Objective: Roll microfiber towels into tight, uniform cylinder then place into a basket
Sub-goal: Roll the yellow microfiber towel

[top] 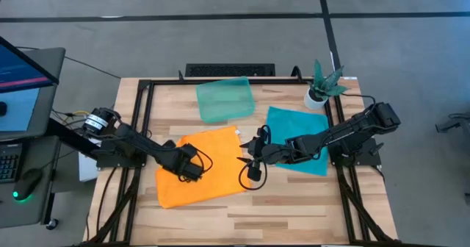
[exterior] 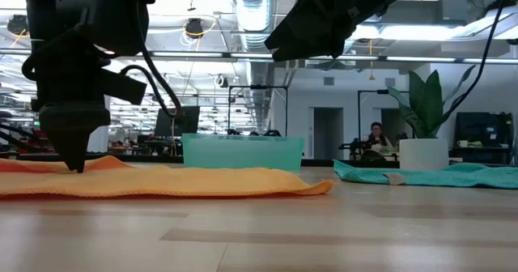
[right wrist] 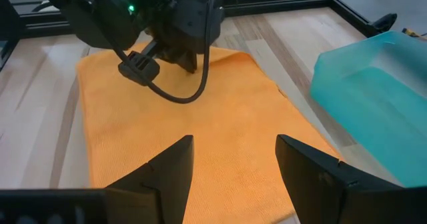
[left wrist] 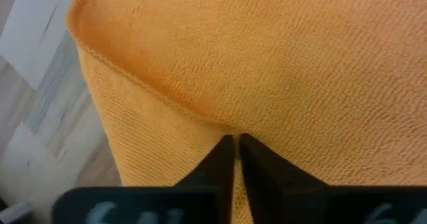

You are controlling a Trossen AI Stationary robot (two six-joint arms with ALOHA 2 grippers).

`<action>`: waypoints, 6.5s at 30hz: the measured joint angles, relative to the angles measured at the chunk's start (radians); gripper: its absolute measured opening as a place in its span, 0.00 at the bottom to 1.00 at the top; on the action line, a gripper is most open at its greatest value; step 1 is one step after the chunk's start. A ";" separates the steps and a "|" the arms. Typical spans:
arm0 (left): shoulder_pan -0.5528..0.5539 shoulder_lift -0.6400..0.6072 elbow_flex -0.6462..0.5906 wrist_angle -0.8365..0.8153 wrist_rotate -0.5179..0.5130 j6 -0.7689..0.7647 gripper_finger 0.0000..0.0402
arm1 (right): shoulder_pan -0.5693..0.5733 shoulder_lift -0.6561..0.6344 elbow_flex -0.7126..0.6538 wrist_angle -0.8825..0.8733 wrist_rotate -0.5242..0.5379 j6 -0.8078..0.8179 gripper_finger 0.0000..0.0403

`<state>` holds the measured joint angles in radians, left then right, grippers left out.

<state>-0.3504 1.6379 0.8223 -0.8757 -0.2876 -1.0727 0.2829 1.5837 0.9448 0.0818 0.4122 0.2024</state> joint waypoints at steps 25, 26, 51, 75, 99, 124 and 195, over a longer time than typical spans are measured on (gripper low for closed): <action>-0.122 -0.002 0.146 -0.383 -0.189 -0.185 0.00 | -0.004 0.123 -0.002 0.044 -0.128 -0.098 0.59; -0.124 -0.002 0.145 -0.422 -0.190 -0.223 0.00 | -0.004 0.132 -0.001 0.062 -0.130 -0.098 0.59; -0.100 -0.002 0.072 -0.547 -0.234 -0.369 0.00 | -0.066 0.338 0.000 0.157 -0.240 -0.098 0.59; 0.053 -0.002 -0.052 -0.396 -0.166 -0.273 0.00 | -0.083 0.336 0.001 -0.001 -0.257 -0.008 0.59; 0.022 -0.002 0.000 -0.477 -0.251 -0.271 0.30 | -0.083 0.321 0.007 -0.036 -0.257 -0.027 0.59; -0.446 -0.001 0.268 -0.442 -0.353 -0.213 0.29 | 0.056 0.264 0.399 -0.714 -0.150 0.092 0.59; -0.743 0.100 0.328 -0.019 -0.327 0.160 0.29 | 0.362 0.223 0.454 -0.664 0.293 0.036 0.59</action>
<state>-1.0933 1.7374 1.1505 -0.8944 -0.6150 -0.9122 0.6446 1.8063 1.3992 -0.5818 0.7051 0.2381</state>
